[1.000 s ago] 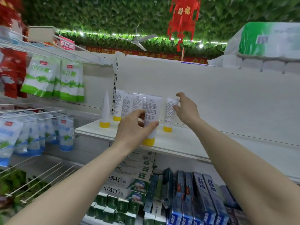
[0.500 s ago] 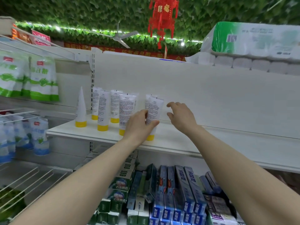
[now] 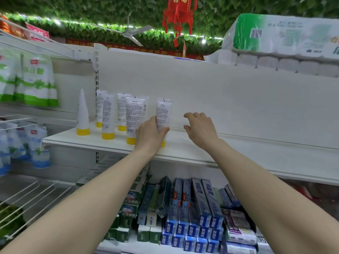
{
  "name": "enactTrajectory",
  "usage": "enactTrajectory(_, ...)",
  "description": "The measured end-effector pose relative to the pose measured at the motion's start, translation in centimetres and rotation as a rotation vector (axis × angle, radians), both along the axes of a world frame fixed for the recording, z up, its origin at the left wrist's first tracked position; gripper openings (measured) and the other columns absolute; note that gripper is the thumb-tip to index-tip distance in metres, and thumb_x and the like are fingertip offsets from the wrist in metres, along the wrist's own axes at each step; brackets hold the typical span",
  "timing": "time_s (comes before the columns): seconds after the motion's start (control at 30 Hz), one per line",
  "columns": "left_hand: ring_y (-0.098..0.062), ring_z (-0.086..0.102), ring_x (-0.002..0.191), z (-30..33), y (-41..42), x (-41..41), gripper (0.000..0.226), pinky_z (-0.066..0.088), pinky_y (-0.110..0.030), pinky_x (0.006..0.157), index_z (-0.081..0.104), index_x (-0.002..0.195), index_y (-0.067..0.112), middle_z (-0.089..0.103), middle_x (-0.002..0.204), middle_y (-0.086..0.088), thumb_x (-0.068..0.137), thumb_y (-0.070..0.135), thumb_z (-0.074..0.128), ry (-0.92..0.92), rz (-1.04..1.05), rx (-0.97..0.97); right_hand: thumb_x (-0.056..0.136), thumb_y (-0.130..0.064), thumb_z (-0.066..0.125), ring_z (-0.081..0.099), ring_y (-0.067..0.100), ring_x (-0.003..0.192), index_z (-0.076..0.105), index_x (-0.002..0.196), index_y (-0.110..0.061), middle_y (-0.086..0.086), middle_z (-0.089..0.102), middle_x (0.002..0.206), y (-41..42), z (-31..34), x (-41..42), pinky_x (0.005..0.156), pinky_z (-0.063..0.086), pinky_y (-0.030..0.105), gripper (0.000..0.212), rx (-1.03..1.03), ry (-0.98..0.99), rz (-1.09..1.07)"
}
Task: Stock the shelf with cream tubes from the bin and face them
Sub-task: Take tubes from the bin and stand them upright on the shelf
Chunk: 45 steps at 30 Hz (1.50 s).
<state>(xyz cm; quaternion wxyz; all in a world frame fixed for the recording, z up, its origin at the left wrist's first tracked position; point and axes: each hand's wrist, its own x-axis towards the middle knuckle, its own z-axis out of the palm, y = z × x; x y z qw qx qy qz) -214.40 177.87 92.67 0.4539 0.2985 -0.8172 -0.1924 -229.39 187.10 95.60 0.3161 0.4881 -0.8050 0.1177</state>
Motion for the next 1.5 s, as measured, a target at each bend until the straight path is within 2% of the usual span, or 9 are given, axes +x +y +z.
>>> enactTrajectory(0.13,-0.023,0.059,0.097,-0.4,0.8,0.7,0.027,0.04,-0.032,0.075,0.059,0.108,0.016,0.066,0.108,-0.003,0.088,0.035,0.059,-0.056,0.008,-0.004,0.099,-0.029,0.046,0.045,0.03,0.119,0.041,0.139,-0.017,0.005,0.055,0.13,1.4,-0.1,0.7,0.091,0.036,0.038,0.042,0.002,0.016,0.011)
enactTrajectory(0.23,-0.025,0.055,0.103,-0.8,2.2,1.7,0.03,0.037,-0.031,0.077,0.055,0.115,0.013,0.06,0.116,-0.007,0.091,0.029,0.058,-0.089,0.033,-0.019,0.099,-0.03,0.046,0.046,0.03,0.118,0.04,0.139,-0.017,0.006,0.055,0.129,3.0,-0.4,1.4,0.092,0.036,0.039,0.042,0.006,0.039,0.026)
enactTrajectory(0.37,-0.027,0.047,0.117,-1.6,4.1,3.5,0.046,0.036,-0.032,0.088,0.043,0.135,0.009,0.05,0.128,-0.011,0.094,0.026,0.055,-0.156,0.092,-0.067,0.099,-0.03,0.045,0.045,0.03,0.118,0.039,0.14,-0.017,0.006,0.054,0.131,5.5,-1.3,2.5,0.093,0.036,0.039,0.043,0.023,0.053,0.053)
enactTrajectory(0.5,-0.029,0.04,0.126,-3.1,6.1,4.9,0.057,0.036,-0.037,0.1,0.036,0.143,0.01,0.044,0.138,-0.011,0.094,0.028,0.057,-0.193,0.153,-0.13,0.099,-0.03,0.045,0.044,0.031,0.122,0.039,0.141,-0.017,0.007,0.053,0.134,8.2,-3.0,3.8,0.095,0.035,0.04,0.044,0.042,0.044,0.082)
enactTrajectory(0.77,-0.031,0.041,0.123,-10.1,10.6,7.2,0.053,0.043,-0.042,0.093,0.041,0.139,0.013,0.045,0.137,-0.01,0.091,0.029,0.059,-0.292,0.249,-0.232,0.092,-0.027,0.056,0.045,0.034,0.122,0.048,0.133,-0.011,0.014,0.05,0.136,13.3,-10.3,5.6,0.095,0.039,0.045,0.045,0.039,0.105,0.194)
enactTrajectory(0.9,-0.031,0.04,0.125,-15.8,12.8,8.1,0.054,0.041,-0.043,0.097,0.042,0.137,0.014,0.042,0.14,-0.011,0.089,0.028,0.063,-0.34,0.255,-0.159,0.085,-0.014,0.058,0.046,0.04,0.122,0.055,0.125,-0.005,0.022,0.049,0.134,15.4,-15.9,6.4,0.092,0.043,0.048,0.041,-0.003,0.096,0.263)
enactTrajectory(1.07,-0.033,0.041,0.123,-25.6,14.2,9.2,0.051,0.042,-0.044,0.095,0.044,0.135,0.015,0.042,0.138,-0.011,0.089,0.026,0.062,-0.459,0.194,-0.035,0.081,-0.012,0.057,0.051,0.039,0.111,0.056,0.123,-0.006,0.02,0.053,0.128,17.2,-26.4,7.0,0.085,0.045,0.046,0.042,0.104,-0.043,0.281)
enactTrajectory(1.37,-0.036,0.05,0.109,-47.3,18.7,13.6,0.047,0.043,-0.044,0.085,0.05,0.128,0.01,0.05,0.12,-0.014,0.085,0.018,0.065,-0.78,-0.055,0.307,0.078,-0.014,0.065,0.057,0.037,0.096,0.057,0.12,-0.009,0.013,0.057,0.117,23.2,-50.0,11.0,0.073,0.047,0.042,0.043,0.445,-0.448,0.151)
enactTrajectory(1.5,-0.033,0.05,0.114,-55.3,21.0,15.9,0.05,0.045,-0.043,0.084,0.044,0.135,0.014,0.048,0.129,-0.01,0.089,0.022,0.062,-0.931,-0.139,0.482,0.083,-0.012,0.066,0.056,0.034,0.106,0.05,0.134,-0.012,0.011,0.056,0.125,25.9,-58.4,13.1,0.083,0.046,0.042,0.053,0.599,-0.683,0.018)
